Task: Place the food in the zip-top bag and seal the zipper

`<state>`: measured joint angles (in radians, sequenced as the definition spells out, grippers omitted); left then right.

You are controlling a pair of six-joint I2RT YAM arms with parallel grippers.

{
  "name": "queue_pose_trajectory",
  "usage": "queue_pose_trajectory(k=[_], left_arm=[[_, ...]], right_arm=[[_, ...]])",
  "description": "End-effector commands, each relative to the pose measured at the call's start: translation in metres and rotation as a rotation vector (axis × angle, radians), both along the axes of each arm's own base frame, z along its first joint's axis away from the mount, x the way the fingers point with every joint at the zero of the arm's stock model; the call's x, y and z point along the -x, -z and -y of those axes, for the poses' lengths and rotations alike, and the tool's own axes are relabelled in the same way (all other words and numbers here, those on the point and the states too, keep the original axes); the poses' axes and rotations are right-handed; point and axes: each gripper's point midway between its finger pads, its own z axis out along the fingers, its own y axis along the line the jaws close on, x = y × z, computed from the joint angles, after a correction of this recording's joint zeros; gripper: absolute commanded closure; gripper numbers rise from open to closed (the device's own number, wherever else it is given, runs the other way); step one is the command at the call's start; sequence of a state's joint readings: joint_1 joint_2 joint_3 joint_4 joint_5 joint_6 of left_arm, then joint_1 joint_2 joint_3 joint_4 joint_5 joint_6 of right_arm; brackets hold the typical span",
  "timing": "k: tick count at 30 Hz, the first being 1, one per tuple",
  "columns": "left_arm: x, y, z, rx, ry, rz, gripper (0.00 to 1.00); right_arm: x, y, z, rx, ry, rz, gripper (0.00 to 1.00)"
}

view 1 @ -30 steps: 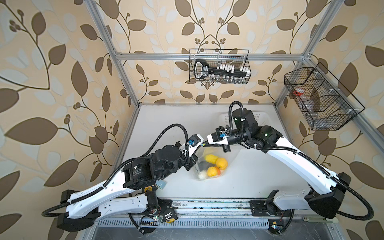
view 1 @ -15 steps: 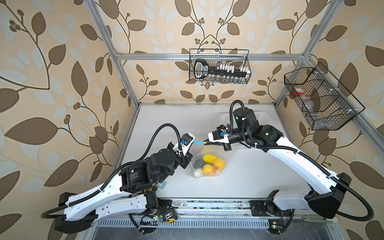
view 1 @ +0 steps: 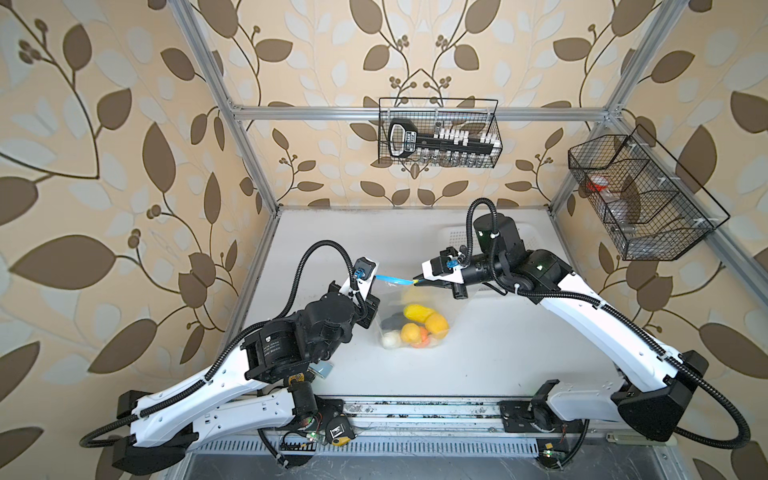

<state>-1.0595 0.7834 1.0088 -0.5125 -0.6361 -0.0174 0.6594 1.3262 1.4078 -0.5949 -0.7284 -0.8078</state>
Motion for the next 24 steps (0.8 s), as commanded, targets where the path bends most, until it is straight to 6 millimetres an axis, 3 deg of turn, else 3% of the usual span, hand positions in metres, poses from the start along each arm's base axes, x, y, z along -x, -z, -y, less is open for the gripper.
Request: queue_pose_trajectory(k=[1,24], left_arm=[[-0.009,0.004,-0.024,-0.009,-0.134,-0.019,1.00],[-0.023,-0.003,-0.028,-0.011,-0.179,-0.018,1.00]], right_arm=[[0.013,-0.011,0.008,-0.025,-0.022,0.010,0.92],[0.000,-0.011,0.028,-0.013,0.032,-0.006,0.92]])
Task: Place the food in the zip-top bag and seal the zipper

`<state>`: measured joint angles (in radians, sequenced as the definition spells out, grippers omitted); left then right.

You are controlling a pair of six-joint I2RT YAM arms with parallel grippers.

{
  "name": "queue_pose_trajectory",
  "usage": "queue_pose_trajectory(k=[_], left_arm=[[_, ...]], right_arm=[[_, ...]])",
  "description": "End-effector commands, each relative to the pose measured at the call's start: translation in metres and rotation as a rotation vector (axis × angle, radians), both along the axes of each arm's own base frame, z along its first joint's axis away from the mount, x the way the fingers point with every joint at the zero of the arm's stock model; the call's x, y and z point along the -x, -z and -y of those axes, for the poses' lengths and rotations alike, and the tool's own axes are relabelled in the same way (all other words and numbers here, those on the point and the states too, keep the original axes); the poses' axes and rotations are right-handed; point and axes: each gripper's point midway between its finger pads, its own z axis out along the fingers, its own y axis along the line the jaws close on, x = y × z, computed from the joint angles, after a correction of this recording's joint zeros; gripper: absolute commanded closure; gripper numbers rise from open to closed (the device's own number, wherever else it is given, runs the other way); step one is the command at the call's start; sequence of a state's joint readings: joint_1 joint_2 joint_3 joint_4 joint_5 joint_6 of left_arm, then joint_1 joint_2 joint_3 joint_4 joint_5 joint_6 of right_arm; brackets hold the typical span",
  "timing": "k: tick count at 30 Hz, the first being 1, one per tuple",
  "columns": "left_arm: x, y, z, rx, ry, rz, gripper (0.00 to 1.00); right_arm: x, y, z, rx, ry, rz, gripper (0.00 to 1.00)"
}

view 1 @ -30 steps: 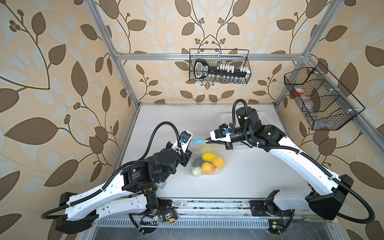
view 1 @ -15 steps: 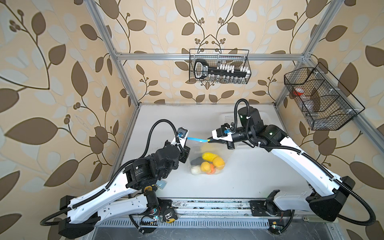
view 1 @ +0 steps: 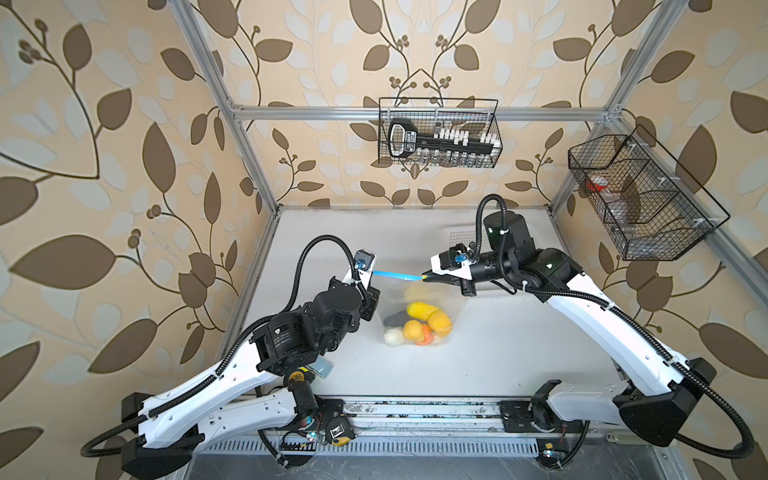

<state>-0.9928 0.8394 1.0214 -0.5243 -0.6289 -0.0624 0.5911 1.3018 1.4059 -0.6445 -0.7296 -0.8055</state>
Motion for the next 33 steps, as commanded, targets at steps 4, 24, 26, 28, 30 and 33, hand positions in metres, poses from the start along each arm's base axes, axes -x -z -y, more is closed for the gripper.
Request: queue_pose_trajectory(k=[4,24,26,28,30,33], left_arm=[[-0.009,-0.012,-0.024,-0.024,-0.113,0.016,1.00],[-0.014,-0.008,-0.044,-0.003,-0.194,-0.009,1.00],[-0.014,-0.008,-0.045,0.001,-0.197,-0.012,1.00],[-0.014,-0.006,-0.047,-0.002,-0.203,-0.016,1.00],[-0.015,-0.003,-0.047,-0.006,-0.209,-0.025,1.00],[-0.017,0.001,-0.049,-0.010,-0.222,-0.038,1.00]], right_arm=[[0.010,-0.011,0.009,-0.027,-0.031,0.016,0.92],[0.004,-0.007,0.015,-0.037,-0.015,0.009,0.91],[0.005,-0.007,0.014,-0.040,-0.018,0.010,0.91],[0.004,-0.006,0.014,-0.041,-0.018,0.011,0.91],[0.003,-0.004,0.015,-0.038,-0.015,0.008,0.91],[0.003,-0.004,0.016,-0.036,-0.010,0.007,0.91]])
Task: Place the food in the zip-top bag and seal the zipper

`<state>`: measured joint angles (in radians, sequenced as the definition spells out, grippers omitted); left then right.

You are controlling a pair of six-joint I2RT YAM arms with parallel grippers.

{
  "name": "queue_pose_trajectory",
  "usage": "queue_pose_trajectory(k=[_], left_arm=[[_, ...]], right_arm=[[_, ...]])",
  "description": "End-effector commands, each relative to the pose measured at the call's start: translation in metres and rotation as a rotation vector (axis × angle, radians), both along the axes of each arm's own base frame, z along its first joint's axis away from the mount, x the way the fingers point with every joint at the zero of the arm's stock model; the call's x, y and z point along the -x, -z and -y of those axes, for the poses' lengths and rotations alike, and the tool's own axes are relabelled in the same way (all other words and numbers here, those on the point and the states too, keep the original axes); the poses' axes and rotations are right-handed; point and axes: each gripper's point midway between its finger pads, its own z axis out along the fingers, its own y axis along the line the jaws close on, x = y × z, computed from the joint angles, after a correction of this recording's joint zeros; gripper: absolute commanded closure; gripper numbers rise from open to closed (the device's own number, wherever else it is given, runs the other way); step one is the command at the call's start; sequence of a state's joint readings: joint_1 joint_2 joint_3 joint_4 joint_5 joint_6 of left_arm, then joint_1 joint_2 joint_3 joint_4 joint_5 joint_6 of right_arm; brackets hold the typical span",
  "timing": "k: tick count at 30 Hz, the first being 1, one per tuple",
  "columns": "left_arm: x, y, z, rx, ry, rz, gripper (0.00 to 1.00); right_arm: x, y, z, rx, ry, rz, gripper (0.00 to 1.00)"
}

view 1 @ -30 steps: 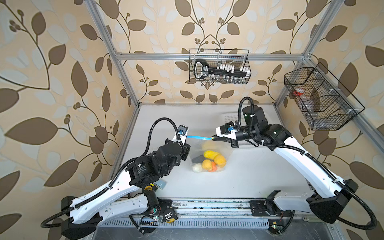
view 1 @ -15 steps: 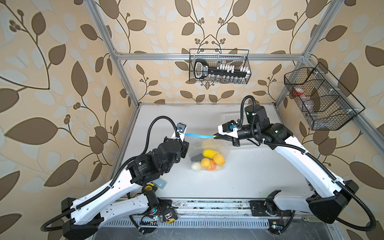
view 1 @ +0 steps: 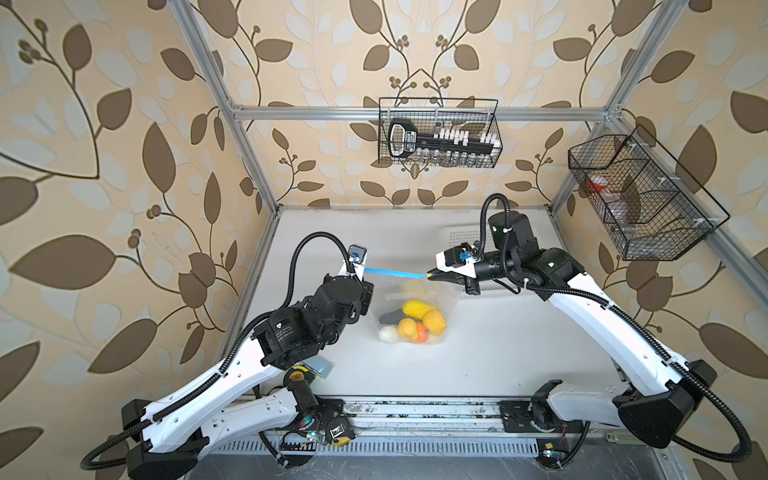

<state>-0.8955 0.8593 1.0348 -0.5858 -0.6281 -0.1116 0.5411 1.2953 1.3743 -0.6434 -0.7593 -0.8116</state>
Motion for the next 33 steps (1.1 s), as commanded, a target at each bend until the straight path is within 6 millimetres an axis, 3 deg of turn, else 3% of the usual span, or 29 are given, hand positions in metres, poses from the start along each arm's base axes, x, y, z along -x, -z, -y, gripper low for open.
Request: queue_pose_trajectory(k=[1,33], left_arm=[[-0.004,-0.009,-0.025,0.002,-0.113,0.013,1.00],[0.000,-0.013,-0.045,0.027,-0.154,0.013,1.00]], right_arm=[[0.010,-0.013,0.005,-0.035,-0.030,0.033,0.91],[0.012,-0.015,0.014,-0.041,-0.009,0.037,0.91]])
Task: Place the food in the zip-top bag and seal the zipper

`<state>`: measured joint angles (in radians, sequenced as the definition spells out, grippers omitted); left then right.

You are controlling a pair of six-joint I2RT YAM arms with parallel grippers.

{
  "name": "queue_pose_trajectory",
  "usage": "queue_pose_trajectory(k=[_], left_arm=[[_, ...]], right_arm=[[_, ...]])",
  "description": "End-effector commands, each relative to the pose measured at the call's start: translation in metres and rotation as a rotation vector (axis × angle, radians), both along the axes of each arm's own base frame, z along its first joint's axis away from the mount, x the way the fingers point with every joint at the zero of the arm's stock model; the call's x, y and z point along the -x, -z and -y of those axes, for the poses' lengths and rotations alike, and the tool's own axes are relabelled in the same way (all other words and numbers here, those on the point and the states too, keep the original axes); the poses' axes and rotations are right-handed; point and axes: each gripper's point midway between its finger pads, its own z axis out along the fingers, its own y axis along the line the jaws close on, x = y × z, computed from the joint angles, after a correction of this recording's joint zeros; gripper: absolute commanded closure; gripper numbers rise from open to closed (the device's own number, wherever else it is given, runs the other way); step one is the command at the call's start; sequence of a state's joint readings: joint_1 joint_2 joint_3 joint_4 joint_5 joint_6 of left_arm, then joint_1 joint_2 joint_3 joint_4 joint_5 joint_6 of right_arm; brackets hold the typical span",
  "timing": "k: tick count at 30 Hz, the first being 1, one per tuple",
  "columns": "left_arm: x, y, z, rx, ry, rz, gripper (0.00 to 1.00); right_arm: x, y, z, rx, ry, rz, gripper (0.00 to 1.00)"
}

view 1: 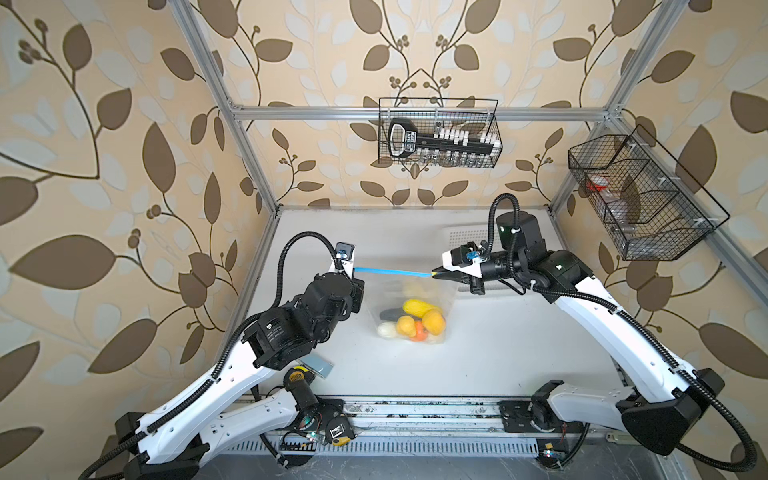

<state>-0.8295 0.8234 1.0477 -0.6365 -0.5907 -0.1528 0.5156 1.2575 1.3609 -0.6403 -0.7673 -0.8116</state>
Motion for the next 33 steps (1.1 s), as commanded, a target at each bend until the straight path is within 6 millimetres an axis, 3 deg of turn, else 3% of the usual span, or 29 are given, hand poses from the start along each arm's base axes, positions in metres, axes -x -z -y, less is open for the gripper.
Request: queue_pose_trajectory(k=[1,14,33], left_arm=[[-0.001,-0.010,-0.027,-0.024,-0.109,0.032,1.00],[0.001,-0.024,-0.039,-0.055,-0.131,0.074,1.00],[0.005,-0.017,-0.050,-0.065,-0.158,0.069,1.00]], right_arm=[[0.011,-0.007,0.005,-0.022,-0.026,0.018,0.91],[0.014,-0.006,0.007,-0.019,-0.017,0.023,0.91],[0.013,-0.003,0.013,-0.016,0.003,0.027,0.91]])
